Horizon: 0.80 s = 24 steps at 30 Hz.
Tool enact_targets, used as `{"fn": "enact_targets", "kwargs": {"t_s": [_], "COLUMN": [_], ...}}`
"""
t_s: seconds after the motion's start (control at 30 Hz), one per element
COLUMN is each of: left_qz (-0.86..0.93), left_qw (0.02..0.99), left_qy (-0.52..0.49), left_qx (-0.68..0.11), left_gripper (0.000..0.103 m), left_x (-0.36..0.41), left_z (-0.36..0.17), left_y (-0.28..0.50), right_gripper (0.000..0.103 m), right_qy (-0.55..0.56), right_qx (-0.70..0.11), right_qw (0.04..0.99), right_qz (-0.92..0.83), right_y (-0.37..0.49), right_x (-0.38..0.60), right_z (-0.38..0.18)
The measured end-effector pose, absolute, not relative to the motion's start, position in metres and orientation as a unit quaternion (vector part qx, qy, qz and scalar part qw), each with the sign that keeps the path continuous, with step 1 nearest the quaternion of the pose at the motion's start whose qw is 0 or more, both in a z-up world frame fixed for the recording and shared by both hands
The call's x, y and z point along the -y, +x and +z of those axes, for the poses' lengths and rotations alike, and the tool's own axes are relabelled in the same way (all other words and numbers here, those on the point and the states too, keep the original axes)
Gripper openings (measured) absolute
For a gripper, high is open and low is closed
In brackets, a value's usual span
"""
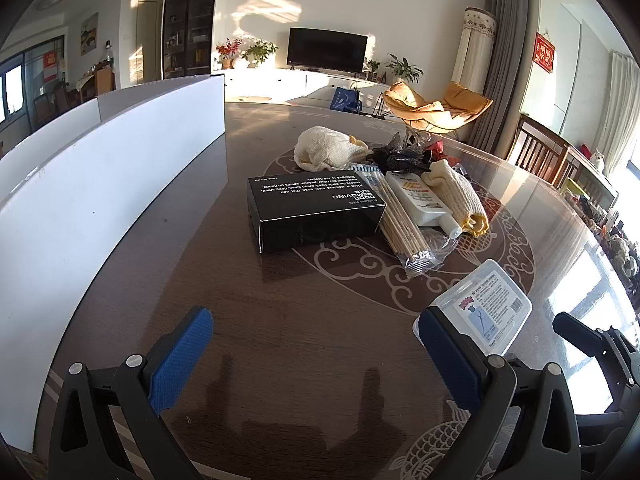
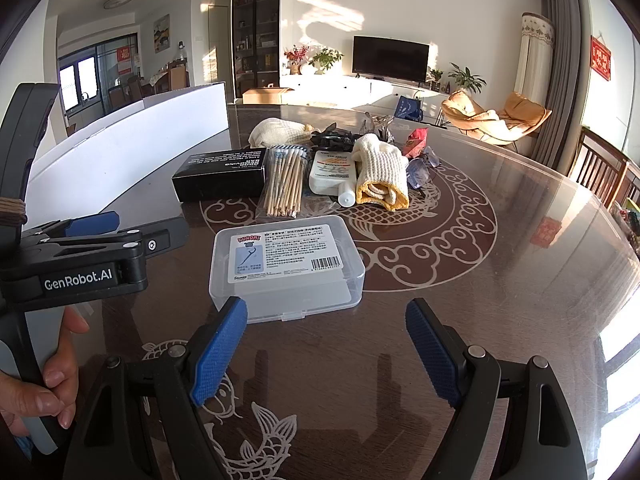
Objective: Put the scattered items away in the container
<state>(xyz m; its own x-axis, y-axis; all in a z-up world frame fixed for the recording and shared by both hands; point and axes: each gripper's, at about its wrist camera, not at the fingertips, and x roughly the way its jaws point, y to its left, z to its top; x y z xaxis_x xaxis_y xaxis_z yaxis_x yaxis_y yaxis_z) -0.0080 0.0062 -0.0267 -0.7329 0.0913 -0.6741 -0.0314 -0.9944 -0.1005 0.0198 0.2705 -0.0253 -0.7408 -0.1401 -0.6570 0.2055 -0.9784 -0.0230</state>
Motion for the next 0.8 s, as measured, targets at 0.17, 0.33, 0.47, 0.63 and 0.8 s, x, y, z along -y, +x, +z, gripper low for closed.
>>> {"fn": "enact_targets", "kwargs": {"t_s": [0.17, 0.33, 0.47, 0.63, 0.8], "left_qz": [0.93, 0.93, 0.93, 0.93, 0.93], "left_qw": [0.033, 0.034, 0.034, 0.034, 0.034], "left_qy": [-0.364, -0.364, -0.364, -0.364, -0.364], "left_qx": [0.041, 0.041, 0.042, 0.042, 0.042], "left_gripper": [0.103, 0.103, 0.103, 0.103, 0.103], "left_x": [-0.0065, -0.0063, -0.0057, -0.006, -0.0053], "left_z": [-0.0268, -0.0268, -0.0267, -0.0267, -0.0267], "left_y": [-0.0078, -0.0078, -0.008, -0.0078, -0.008], "right_gripper": [0.082, 0.082, 0.082, 0.082, 0.082], "right_qy": [0.348, 0.348, 0.349, 0.349, 0.349], "right_qx": [-0.047, -0.047, -0.047, -0.048, -0.048], "right_qw": [0.093, 0.093, 0.092, 0.092, 0.092], "right_qz": [-0.932, -0.932, -0.932, -0.931, -0.931], "right_y": [0.0196, 0.0196, 0.0195, 0.0197, 0.0196], "right_x": [-0.2704, -0.2704, -0.2703, -0.2705, -0.2704], "right_z": [-0.0252, -0.0252, -0.0252, -0.0253, -0.0252]}}
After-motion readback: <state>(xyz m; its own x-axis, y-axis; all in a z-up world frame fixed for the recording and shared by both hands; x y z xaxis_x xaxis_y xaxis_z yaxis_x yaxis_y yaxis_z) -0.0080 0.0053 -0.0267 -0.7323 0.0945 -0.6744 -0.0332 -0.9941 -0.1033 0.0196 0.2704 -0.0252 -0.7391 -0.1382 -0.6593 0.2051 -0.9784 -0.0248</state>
